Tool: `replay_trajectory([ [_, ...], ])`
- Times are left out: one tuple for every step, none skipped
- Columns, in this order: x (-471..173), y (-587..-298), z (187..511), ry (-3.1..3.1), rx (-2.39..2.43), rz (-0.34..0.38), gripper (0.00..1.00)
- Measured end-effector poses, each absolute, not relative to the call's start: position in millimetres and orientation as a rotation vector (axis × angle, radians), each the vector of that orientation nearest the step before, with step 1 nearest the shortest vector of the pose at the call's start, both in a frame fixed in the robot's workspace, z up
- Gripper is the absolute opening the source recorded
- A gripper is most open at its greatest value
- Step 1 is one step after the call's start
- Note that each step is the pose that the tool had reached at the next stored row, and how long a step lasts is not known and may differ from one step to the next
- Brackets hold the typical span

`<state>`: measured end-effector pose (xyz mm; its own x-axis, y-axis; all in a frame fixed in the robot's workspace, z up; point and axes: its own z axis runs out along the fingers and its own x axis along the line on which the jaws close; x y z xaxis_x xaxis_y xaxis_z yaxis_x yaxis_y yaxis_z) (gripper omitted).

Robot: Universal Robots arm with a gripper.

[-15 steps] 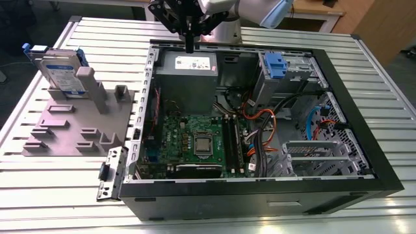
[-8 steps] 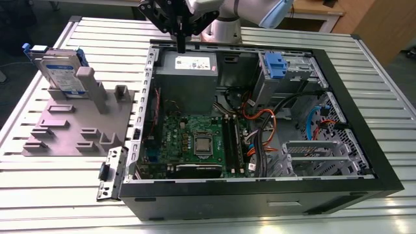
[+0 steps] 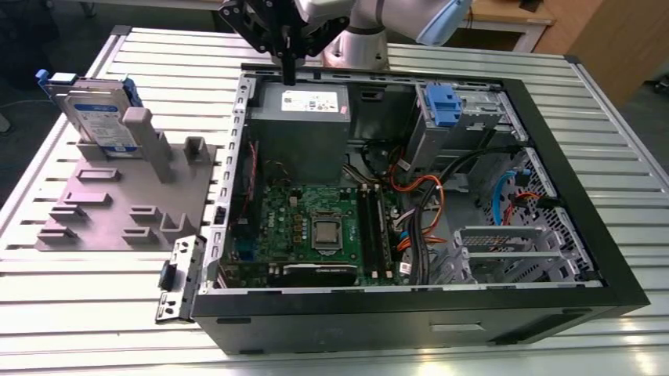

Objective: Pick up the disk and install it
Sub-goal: 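Reach for the disk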

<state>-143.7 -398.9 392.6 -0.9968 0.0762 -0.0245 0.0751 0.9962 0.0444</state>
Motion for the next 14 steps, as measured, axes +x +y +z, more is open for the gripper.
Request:
replay_trajectory([
  [-144.2,-399.0,392.6,3.113,0.118,0.068,0.11],
  [-144.7,-398.9,392.6,3.113,0.118,0.068,0.11],
  [-144.8,-398.9,392.6,3.113,0.118,0.068,0.11],
  [-145.0,-398.9,392.6,3.112,0.118,0.068,0.11],
  [-145.4,-398.9,392.6,3.113,0.118,0.068,0.11],
  [-145.8,-398.9,392.5,3.112,0.118,0.068,0.11],
  [-146.0,-398.9,392.5,3.112,0.118,0.068,0.11],
  [-146.2,-398.9,392.5,3.113,0.118,0.068,0.11],
  [-146.4,-398.9,392.5,3.113,0.118,0.068,0.11],
  [-146.7,-398.9,392.5,3.112,0.118,0.068,0.11],
  [-147.1,-398.9,392.5,3.112,0.118,0.068,0.11],
  [-147.4,-398.9,392.5,3.112,0.118,0.068,0.11],
  [-147.5,-398.9,392.5,3.112,0.118,0.068,0.11],
  [-147.7,-398.9,392.5,3.112,0.118,0.068,0.11],
])
